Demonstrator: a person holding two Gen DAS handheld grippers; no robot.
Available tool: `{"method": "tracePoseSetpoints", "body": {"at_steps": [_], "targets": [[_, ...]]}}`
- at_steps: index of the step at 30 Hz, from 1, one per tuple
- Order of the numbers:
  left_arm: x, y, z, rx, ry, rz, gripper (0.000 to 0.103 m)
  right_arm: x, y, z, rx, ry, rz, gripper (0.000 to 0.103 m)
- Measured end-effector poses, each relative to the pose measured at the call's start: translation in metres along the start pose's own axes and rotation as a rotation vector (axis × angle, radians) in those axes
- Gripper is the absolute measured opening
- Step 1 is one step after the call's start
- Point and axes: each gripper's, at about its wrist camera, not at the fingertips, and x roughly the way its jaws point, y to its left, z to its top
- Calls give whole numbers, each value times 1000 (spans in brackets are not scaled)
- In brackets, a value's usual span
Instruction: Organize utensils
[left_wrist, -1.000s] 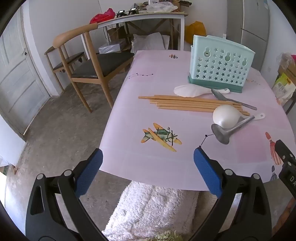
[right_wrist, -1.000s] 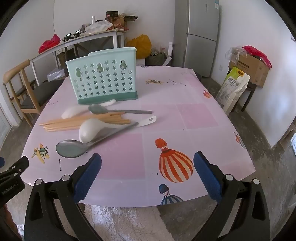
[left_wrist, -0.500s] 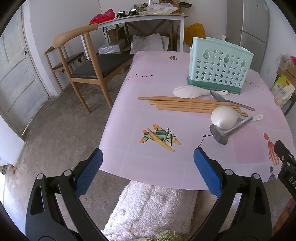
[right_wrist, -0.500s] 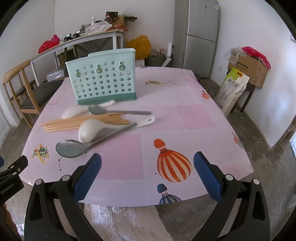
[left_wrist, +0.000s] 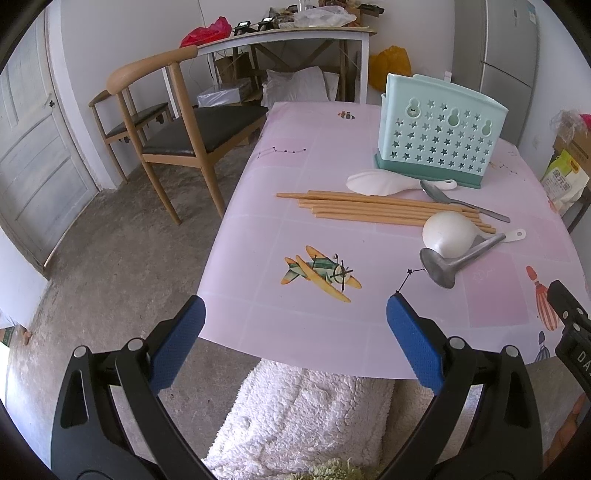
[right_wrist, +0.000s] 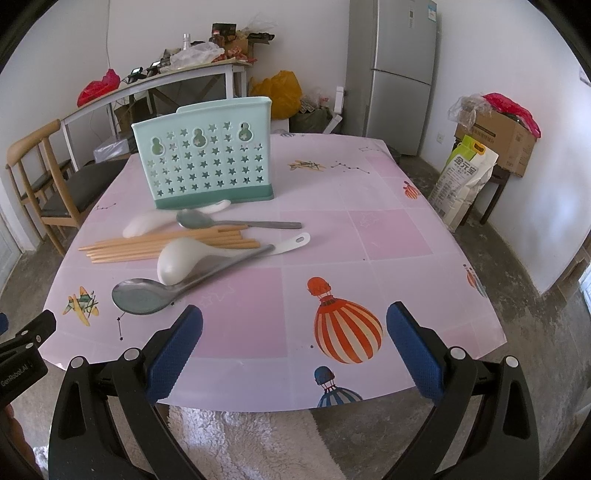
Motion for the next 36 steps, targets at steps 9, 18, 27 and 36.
{"method": "tracePoseSetpoints", "body": {"at_steps": [9,18,27,36], "targets": [[0,1,0,-3,-1,-2,95,0,0,2,-1,-1,0,97],[0,1,0,-4,-1,-5,95,-1,0,2,-2,-2,-1,97],[0,2,-1,-5,-2,-7,95,-1,0,2,-2,-3,-1,97],[0,2,-1,-6,-2,-7,95,0,0,1,-2,-2,0,97]]}}
